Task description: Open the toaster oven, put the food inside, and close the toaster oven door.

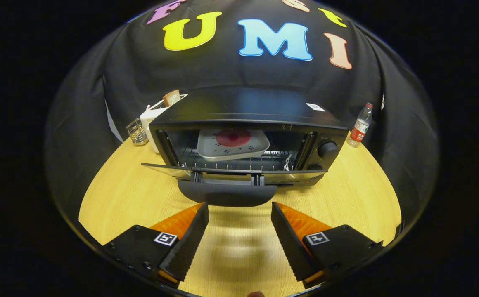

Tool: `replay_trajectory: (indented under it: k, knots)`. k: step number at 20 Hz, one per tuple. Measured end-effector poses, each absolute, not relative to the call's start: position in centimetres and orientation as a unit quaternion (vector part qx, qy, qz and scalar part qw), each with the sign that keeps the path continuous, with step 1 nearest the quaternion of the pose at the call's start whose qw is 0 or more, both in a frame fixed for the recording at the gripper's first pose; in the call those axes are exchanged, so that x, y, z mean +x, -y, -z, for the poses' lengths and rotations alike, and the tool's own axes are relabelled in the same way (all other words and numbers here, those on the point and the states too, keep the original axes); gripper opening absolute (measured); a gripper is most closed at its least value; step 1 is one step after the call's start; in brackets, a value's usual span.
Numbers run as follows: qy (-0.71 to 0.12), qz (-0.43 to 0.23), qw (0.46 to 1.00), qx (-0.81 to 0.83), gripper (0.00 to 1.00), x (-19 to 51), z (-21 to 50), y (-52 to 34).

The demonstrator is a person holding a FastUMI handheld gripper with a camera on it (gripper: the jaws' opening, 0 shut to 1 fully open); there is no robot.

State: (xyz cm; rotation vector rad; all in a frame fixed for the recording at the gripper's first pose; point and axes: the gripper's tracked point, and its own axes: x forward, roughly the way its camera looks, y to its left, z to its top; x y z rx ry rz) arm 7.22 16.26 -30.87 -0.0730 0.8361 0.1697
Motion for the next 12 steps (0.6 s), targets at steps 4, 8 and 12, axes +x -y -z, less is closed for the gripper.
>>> replay_trajectory:
  k: [4,8,12]
  knots:
    - [-0.358,-0.089,0.928,-0.042,0.96,7.9,27.8,-15.6]
    - [-0.279,-0.096,0.955,-0.04,0.97,7.8,22.5,-14.6]
    - [-0.219,-0.096,0.969,-0.056,0.96,6.0,17.4,-12.8]
